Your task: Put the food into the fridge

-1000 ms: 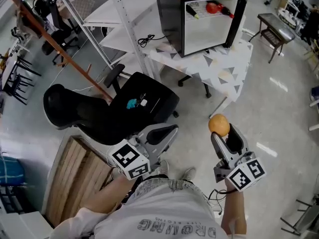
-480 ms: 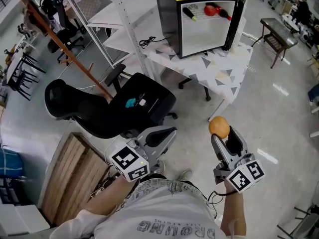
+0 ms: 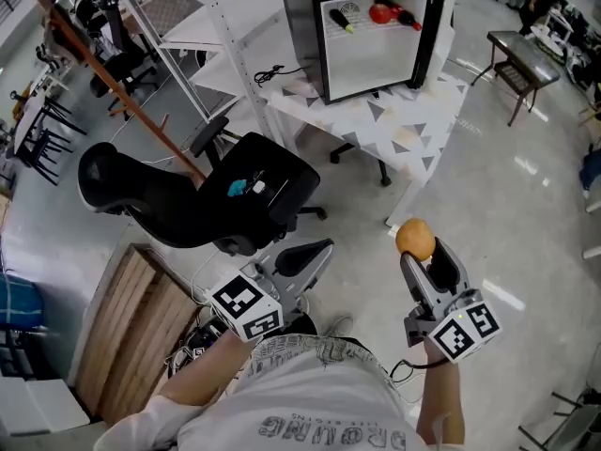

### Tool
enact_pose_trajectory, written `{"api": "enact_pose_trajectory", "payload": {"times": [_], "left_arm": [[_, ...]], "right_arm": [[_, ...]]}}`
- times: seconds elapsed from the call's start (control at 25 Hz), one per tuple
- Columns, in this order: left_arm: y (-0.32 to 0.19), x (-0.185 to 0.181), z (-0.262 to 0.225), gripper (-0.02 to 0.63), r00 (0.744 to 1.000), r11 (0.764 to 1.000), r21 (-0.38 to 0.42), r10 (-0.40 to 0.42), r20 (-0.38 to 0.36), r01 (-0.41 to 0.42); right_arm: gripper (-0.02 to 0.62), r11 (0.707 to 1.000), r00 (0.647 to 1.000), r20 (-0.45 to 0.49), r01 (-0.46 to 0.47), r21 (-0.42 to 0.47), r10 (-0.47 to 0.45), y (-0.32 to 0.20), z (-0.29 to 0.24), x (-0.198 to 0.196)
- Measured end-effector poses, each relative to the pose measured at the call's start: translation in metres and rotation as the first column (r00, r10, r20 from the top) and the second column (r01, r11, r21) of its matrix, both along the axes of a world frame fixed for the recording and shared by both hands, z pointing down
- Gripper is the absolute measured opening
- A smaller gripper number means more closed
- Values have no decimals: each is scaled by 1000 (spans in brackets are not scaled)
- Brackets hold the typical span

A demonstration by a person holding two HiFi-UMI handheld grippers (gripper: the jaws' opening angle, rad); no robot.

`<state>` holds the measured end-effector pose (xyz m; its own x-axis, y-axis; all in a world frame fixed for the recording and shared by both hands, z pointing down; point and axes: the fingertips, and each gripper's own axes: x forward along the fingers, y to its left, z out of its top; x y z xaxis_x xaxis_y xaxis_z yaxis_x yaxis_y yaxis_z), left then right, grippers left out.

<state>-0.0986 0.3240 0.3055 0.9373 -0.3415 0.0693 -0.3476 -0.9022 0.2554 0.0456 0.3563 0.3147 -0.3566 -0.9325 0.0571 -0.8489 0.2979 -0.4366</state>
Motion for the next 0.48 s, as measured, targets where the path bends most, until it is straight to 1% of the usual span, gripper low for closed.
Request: {"api": "enact_pose_trajectory", "payload": {"times": [0.24,0.48], "left_arm": [[1,14,1,8,1000,1000,3,6,-3,-6],[-9,24,6,8,1000,1000,0,3,-6,-3]], "right_arm": [[278,1000,1000,2,-7,-7,7,2,4,15],[278,1000,1000,-5,-9,-7,9,-7,5,26]]}}
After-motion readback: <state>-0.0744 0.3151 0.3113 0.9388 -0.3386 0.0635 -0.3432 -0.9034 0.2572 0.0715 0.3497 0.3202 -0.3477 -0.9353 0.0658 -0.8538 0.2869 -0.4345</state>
